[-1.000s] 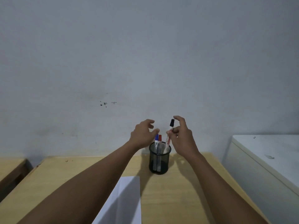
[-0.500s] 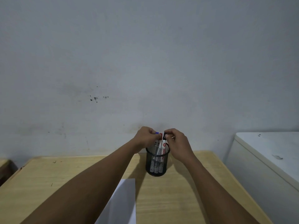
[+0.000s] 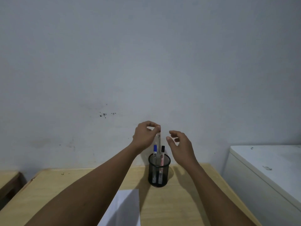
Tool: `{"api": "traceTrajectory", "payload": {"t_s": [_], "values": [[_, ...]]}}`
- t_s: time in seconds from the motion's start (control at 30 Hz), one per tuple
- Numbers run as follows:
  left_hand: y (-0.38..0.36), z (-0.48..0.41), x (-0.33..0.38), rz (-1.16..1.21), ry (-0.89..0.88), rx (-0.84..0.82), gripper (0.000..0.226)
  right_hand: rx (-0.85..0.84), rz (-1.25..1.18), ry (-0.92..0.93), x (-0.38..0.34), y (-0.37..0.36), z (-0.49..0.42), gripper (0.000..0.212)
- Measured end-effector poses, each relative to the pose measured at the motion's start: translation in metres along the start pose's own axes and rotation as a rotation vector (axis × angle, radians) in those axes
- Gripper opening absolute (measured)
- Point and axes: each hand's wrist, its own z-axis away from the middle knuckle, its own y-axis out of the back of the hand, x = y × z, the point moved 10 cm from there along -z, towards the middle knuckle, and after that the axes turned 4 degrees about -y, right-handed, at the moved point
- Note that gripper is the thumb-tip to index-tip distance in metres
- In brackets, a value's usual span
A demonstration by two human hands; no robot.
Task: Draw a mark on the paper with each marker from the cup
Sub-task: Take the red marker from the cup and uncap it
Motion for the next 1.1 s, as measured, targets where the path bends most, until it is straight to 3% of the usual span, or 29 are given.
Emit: {"api": "traceTrajectory", "payload": {"t_s": [0.13,0.33,0.43,0.5,0.57,0.7,0.93,1.1], "values": [[0.05,0.011,0.053,0.169,-0.043,0.121,0.017,-0.146,-0.057,0.041,-0.047,-0.006,0.017,0.039],[0.133,0.055,0.069,0.298,0.034,0.236,0.017,-0.236,-0.245,0.058,-0.104,-0.015,0.048,0.018],[0.169,0.083,0.058,0.292,0.098,0.29,0.02,-0.217,-0.604,-0.065,-0.12,-0.011,0.062,0.022],[0.179,0.102,0.054,0.244,0.14,0.261,0.022,-0.248,-0.953,-0.186,-0.129,-0.02,0.075,0.017],[0.185,0.118,0.054,0.187,0.171,0.218,0.025,-0.28,-1.134,-0.242,-0.142,-0.033,0.09,0.009],[0.192,0.137,0.062,0.125,0.169,0.161,0.03,-0.345,-1.12,-0.228,-0.167,-0.055,0.115,0.01],[0.22,0.149,0.059,0.163,0.217,0.23,0.032,-0.409,-1.124,-0.139,-0.19,-0.067,0.132,0.014],[0.233,0.153,0.042,0.163,0.278,0.272,0.031,-0.436,-0.974,-0.034,-0.195,-0.08,0.135,0.02]]}}
